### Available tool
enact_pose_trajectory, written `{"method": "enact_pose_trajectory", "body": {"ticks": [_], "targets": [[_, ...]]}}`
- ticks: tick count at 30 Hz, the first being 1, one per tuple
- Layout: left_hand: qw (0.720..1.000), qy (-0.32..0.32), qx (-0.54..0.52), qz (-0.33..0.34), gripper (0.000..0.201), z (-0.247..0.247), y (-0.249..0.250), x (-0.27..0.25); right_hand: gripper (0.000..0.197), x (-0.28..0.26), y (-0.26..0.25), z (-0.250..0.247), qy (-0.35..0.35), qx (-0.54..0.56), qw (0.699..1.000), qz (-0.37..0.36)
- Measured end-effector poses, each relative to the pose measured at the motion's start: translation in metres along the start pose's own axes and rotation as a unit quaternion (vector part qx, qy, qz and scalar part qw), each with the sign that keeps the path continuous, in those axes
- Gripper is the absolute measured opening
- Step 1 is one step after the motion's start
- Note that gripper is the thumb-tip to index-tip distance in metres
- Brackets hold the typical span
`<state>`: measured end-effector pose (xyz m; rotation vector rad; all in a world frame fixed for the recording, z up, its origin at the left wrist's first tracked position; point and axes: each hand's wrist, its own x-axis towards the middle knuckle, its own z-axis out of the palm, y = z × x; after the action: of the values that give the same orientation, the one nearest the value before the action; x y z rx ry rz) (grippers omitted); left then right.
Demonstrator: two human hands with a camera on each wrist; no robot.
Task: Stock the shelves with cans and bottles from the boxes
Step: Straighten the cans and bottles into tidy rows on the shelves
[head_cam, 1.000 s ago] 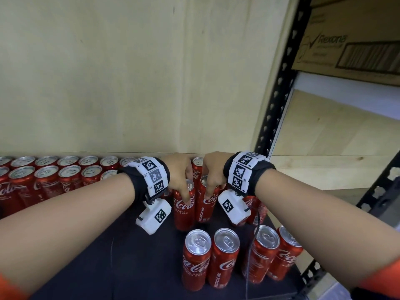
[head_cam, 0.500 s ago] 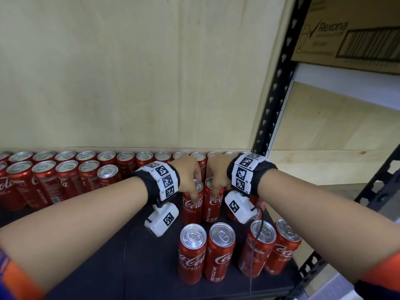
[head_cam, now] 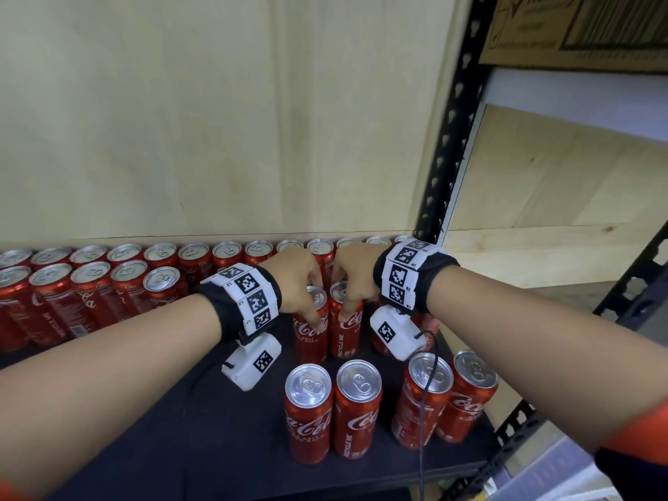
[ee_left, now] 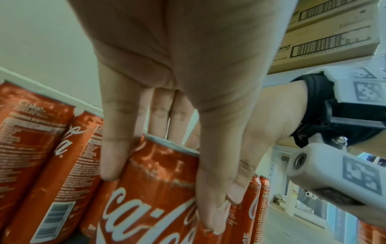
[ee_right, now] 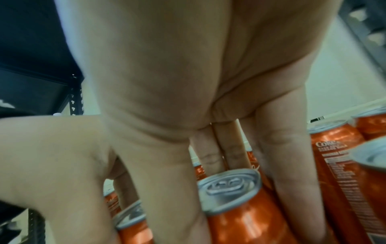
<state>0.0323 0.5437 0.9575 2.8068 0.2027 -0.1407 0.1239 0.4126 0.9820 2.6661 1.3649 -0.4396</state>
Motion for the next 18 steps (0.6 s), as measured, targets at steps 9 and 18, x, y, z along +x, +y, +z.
{"method": "enact_pose_trajectory", "body": {"ticks": [9,18], "targets": [[1.000,-0.011,-0.004,-0.007,0.063,-0.0019,-0.0047,0.0022,0.054,0.0039,0.0003,0.0018,-0.004,0.041,0.999,0.009],[1.000,-0.019,-0.003,-0.010,0.065,-0.0031,-0.0084,0.0062,0.044,0.0065,0.0047,0.0008,-0.023,0.104,0.994,0.021]]}}
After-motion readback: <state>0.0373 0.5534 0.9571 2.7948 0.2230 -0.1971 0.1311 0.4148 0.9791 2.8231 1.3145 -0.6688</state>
